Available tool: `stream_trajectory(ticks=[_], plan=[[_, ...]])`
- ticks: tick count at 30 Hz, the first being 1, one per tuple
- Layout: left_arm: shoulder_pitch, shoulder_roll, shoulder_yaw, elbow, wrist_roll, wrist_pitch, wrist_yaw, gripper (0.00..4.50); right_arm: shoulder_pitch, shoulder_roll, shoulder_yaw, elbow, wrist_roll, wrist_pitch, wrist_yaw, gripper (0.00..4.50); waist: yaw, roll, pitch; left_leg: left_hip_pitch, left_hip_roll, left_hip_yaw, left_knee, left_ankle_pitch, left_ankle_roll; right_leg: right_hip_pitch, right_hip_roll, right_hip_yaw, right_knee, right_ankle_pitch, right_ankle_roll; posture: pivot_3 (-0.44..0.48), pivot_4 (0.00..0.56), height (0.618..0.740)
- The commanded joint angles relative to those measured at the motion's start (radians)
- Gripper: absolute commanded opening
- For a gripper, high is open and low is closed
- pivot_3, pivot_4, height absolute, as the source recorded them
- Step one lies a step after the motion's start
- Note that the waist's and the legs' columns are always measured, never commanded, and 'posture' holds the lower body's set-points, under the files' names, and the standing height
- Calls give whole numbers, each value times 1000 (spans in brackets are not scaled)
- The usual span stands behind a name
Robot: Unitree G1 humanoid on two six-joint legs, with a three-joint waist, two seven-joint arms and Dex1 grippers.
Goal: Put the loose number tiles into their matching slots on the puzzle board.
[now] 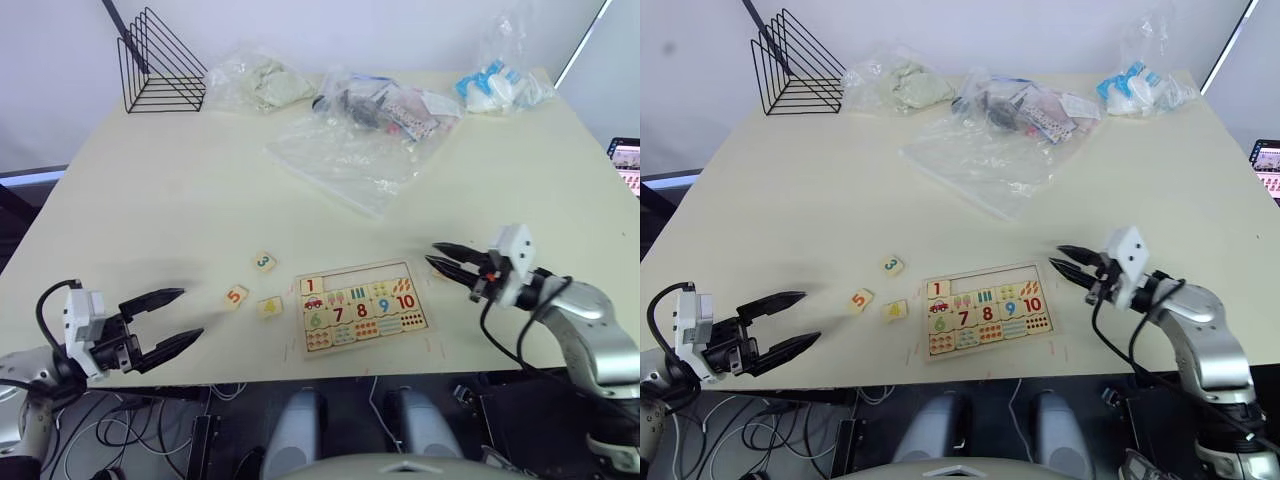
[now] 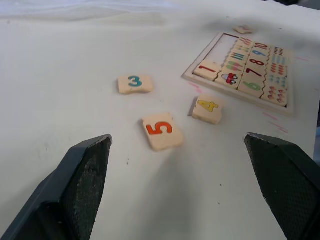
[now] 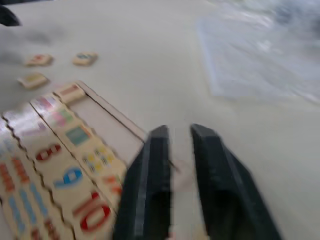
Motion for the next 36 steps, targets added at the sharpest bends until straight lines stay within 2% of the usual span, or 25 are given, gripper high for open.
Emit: stream_trajectory(ticks=[1,2,5,13,20,26,36], plan=[[1,1,34,-13,34,3,27,4500,104,-35,-148,-35,74,-62,18,2753,1,0,0,0,0,0,0,0,0,0,0,0,0,0,0,0,150,740],[-1,-1,33,-9,46,5,42,4500,145,-44,-185,-26,82,-86,30,3038,3,0,0,0,0,0,0,0,0,0,0,0,0,0,0,0,150,740],[-4,-2,26,11,87,-12,62,4500,246,-53,-267,2,107,-149,55,4411,5,-1,0,0,0,0,0,0,0,1,0,0,-1,0,0,0,150,740],[-31,-53,70,43,77,-44,65,4500,413,-30,-395,128,146,-324,115,4411,2,0,0,5,1,3,-1,0,0,5,1,2,-1,0,0,0,150,740],[-5,-59,79,54,80,-49,37,4500,458,-34,-436,230,164,-414,151,4411,2,-1,-1,11,1,3,-2,0,0,8,0,6,-1,-1,-1,0,150,740],[4,-45,84,87,87,-74,-15,4500,467,-38,-436,275,172,-447,176,4411,2,-1,-1,13,1,4,-3,0,0,9,0,7,-1,-3,-3,0,150,740],[-10,-47,77,106,86,-71,-51,4500,449,-25,-386,255,176,-442,164,4411,3,-1,-1,13,2,4,-3,0,0,9,0,7,-1,-3,-3,0,150,740]])
